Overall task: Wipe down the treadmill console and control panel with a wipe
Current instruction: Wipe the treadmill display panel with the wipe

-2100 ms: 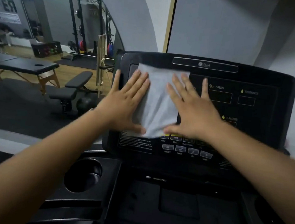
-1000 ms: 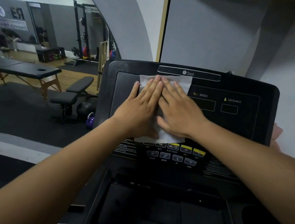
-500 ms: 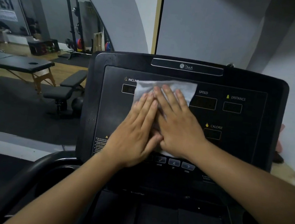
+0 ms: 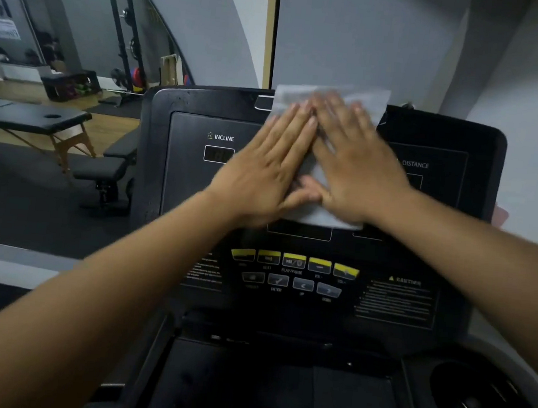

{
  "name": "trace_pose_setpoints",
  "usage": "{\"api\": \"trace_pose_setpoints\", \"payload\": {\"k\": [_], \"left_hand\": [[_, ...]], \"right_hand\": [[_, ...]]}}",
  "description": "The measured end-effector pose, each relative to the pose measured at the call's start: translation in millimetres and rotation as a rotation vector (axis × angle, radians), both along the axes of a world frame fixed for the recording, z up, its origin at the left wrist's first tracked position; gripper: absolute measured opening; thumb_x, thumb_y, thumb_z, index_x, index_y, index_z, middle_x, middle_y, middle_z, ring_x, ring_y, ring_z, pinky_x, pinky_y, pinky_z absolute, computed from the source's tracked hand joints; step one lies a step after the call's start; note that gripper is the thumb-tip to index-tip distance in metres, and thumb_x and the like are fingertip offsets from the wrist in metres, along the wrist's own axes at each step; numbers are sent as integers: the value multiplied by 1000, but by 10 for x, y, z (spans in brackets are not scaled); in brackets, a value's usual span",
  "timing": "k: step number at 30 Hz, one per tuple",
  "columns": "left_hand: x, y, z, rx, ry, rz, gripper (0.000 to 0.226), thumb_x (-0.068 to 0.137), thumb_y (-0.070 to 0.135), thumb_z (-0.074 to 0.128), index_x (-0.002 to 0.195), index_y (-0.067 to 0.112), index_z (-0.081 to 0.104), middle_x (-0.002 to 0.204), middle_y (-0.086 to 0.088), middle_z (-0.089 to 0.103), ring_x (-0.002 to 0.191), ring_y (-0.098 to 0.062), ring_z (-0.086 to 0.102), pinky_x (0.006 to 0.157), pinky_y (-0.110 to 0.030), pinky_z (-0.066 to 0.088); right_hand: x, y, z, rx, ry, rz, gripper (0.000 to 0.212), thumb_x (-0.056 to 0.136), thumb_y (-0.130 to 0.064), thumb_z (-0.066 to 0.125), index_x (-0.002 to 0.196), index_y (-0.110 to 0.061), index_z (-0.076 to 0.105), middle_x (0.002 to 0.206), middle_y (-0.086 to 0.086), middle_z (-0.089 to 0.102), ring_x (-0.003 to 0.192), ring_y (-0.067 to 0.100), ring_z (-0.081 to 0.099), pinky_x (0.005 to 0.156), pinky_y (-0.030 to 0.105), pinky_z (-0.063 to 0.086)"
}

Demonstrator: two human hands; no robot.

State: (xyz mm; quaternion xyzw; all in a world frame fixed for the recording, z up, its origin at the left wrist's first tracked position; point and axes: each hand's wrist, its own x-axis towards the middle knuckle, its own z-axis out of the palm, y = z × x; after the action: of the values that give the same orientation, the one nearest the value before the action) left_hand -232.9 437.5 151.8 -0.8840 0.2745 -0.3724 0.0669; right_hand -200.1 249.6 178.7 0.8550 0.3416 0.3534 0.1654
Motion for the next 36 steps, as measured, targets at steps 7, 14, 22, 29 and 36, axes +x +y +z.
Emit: {"api": "trace_pose_setpoints", "payload": {"k": [7, 14, 22, 29, 36], "left_hand": [[-292, -239, -478, -55, 63, 103, 114, 87, 80, 33, 152, -9, 6, 162, -27, 1, 152, -38, 0, 123, -52, 8], [-927, -527, -1318, -91, 173, 134, 112, 86, 76, 45, 153, -6, 9, 163, -23, 3, 152, -37, 2, 122, -54, 16], [-292, -695, -280, -67, 107, 109, 124, 74, 80, 48, 153, -7, 10, 163, -23, 8, 152, -35, 7, 124, -46, 11], [-375, -958, -440, -135, 197, 166, 129, 72, 83, 47, 154, -3, -1, 164, -21, -4, 152, -33, -6, 122, -54, 3], [-973, -1249, -1287, -130, 249, 203, 100, 89, 71, 30, 155, -1, 8, 164, -20, 5, 152, -35, 2, 118, -66, 10]], "right_hand": [[-241, -99, -377, 35, 50, -10, 78, 95, -59, 22, 155, -11, 12, 163, 17, -1, 150, 34, -5, 121, 53, 3], [-753, -384, -1258, -6, 137, 79, 79, 92, -52, 36, 153, -8, 11, 163, 16, 5, 150, 34, -1, 121, 53, 7], [-157, -645, -343, -26, 39, -7, 85, 90, -60, 34, 153, -5, 15, 164, 14, 4, 151, 31, 0, 121, 49, 3], [-290, -773, -480, 38, 58, -58, 80, 92, -54, 30, 155, -9, 12, 164, 15, 0, 150, 33, -3, 121, 52, 3], [-826, -1049, -1356, 10, 166, 10, 77, 90, -48, 41, 153, -8, 20, 163, 13, 4, 151, 31, 0, 121, 52, 7]]}}
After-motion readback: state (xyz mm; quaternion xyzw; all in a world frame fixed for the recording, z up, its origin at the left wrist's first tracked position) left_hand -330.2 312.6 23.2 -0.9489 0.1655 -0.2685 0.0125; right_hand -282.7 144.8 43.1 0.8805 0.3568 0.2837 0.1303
